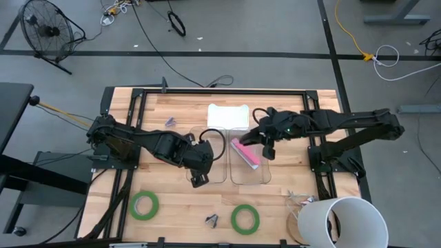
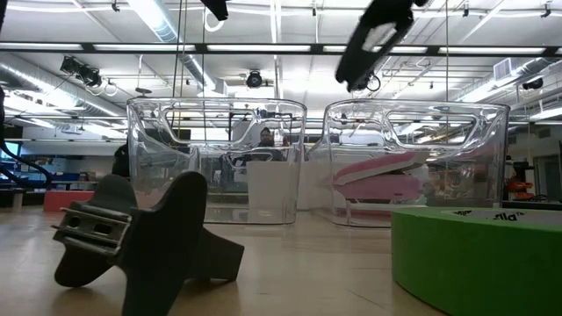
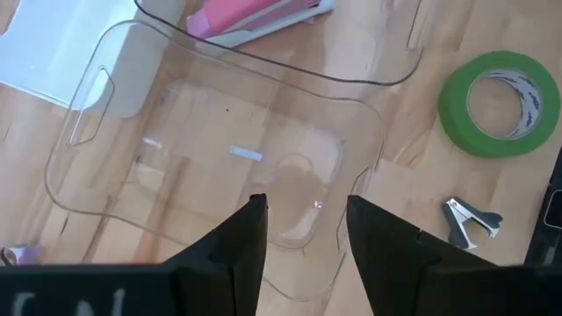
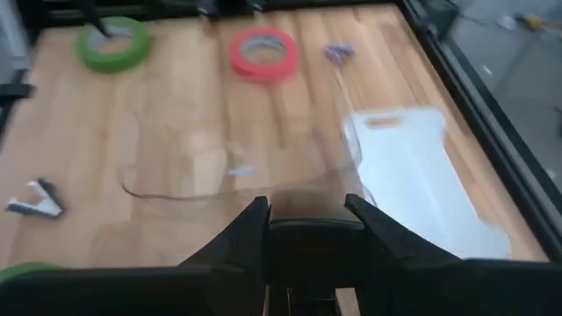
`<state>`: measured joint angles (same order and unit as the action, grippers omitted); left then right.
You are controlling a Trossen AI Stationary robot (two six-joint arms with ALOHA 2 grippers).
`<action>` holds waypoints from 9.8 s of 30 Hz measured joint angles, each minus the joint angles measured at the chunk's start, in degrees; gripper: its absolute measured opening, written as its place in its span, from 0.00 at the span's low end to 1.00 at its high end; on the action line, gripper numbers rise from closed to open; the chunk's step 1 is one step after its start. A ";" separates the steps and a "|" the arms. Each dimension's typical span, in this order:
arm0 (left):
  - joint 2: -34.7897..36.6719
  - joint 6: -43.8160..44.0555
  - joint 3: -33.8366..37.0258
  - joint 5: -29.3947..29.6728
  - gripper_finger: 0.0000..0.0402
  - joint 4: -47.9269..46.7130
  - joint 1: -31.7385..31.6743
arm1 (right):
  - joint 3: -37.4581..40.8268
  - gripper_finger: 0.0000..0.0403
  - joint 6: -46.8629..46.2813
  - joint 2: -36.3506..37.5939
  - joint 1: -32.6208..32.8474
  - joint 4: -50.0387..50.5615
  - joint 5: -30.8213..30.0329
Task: Pick and place Stapler, Stapler remover, tape
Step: Put the black stapler into the right transparent bin, then put the light blue staple remover into the white bin
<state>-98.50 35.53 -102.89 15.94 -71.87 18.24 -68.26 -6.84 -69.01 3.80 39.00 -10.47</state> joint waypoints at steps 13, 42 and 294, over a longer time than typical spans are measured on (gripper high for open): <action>0.00 -0.02 0.01 2.71 0.40 0.12 0.03 | 22.51 0.27 -17.19 9.27 5.56 -18.98 -20.08; 0.00 -0.22 0.00 5.44 0.40 1.02 0.00 | 28.76 0.27 -29.94 -3.77 20.44 -35.61 -28.54; -0.02 -3.25 0.02 8.44 0.40 2.91 0.00 | -4.38 0.01 -1.26 -22.94 -17.20 -15.02 6.43</action>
<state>-98.52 32.27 -102.87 24.38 -68.96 18.24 -72.64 -8.09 -91.95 -13.40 23.98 -4.03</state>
